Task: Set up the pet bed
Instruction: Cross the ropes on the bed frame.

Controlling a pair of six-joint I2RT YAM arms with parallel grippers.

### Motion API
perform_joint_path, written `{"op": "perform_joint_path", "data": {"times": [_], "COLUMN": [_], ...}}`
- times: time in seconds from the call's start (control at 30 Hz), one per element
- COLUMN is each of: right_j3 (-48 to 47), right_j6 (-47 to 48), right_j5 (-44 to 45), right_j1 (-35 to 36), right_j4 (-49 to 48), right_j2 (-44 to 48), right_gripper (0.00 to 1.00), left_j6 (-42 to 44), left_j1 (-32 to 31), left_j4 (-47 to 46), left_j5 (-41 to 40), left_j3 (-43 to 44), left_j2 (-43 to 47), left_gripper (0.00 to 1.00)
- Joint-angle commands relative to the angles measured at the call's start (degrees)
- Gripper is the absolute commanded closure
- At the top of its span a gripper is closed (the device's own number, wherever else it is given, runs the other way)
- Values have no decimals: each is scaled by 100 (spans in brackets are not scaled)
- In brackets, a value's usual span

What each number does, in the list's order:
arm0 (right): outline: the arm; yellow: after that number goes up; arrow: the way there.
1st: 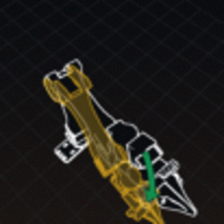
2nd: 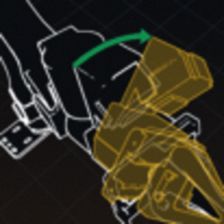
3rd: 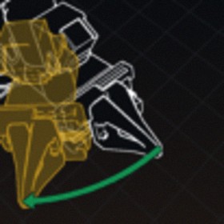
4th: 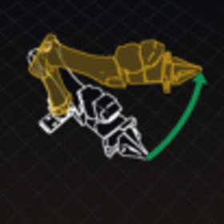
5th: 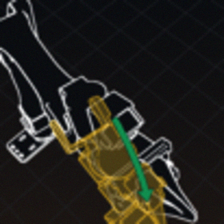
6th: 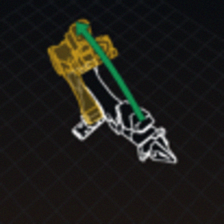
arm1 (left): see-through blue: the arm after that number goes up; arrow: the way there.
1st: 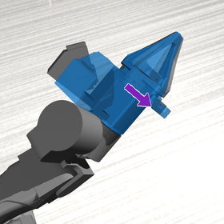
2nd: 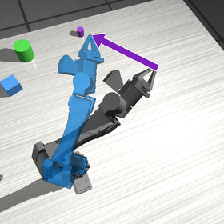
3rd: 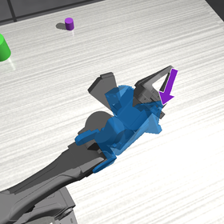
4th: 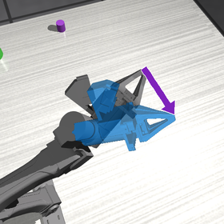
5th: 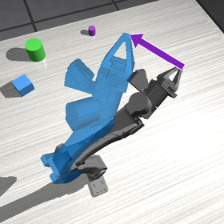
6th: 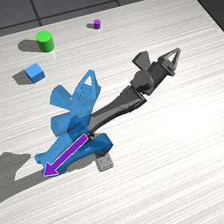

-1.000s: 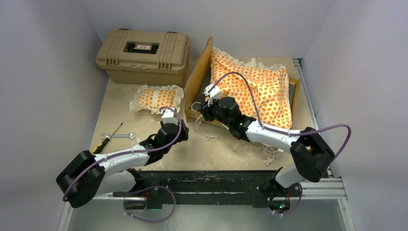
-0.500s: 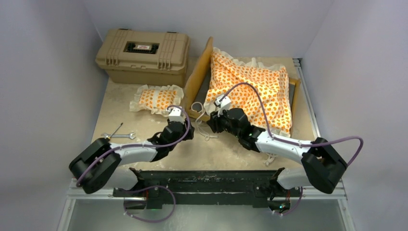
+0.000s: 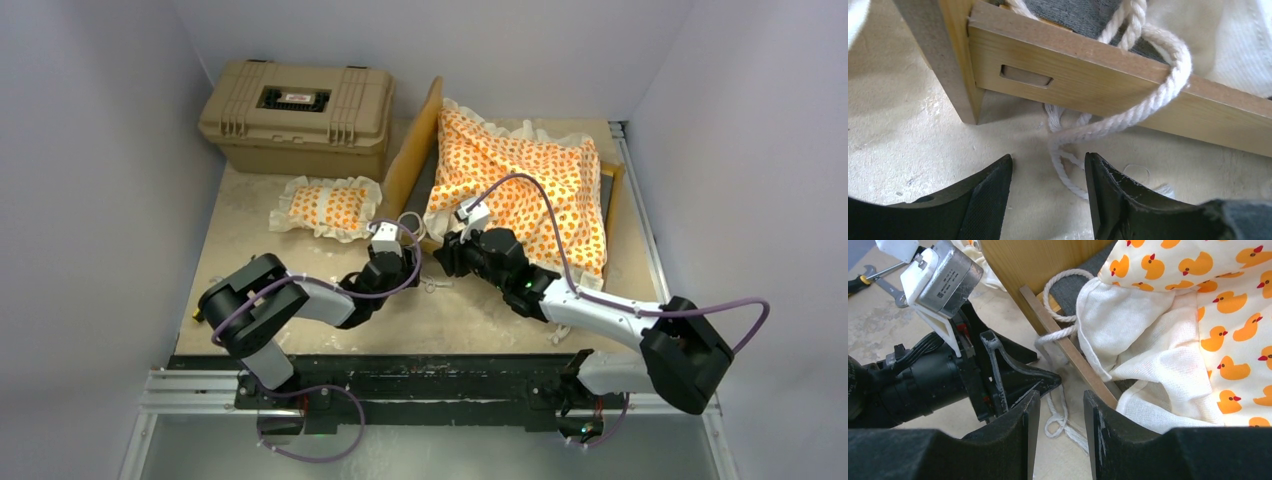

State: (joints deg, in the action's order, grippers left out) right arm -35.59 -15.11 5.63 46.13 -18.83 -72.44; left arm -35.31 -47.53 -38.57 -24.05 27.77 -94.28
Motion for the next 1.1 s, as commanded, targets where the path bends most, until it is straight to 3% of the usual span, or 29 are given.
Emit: {"op": "perform_joint_path", "data": {"times": [0.0,0.13,0.3,0.57,0.8,1.07], "right_j3": [105,123,97,-140,-165,-382], "right_j6": [-84,-56,88,172,-153,-2033], "right_j5": [146,90,-345,-583,592,2634], "right_j1": [12,13,18,204,761,1600], "right_j4": [-221,-261,-401,-520,-741,-805], "right_j2": [150,169,43,-496,-1082,-1791], "right_gripper": [59,58,58,58,59,60], "left_j6": [-242,-509,-584,-768,-852,-400], "left_j1": [-62,-65,-54,220,402,402], "left_j4": [-289,412,961,2057,3708,5334], "left_j5": [-619,-1444,-2404,-2771,-2573,-2212], "left_j3": [181,176,126,363,661,1404], "left_j2": [-145,54,473,1072,2638,3654], "left_gripper": [47,54,55,53,45,39]}}
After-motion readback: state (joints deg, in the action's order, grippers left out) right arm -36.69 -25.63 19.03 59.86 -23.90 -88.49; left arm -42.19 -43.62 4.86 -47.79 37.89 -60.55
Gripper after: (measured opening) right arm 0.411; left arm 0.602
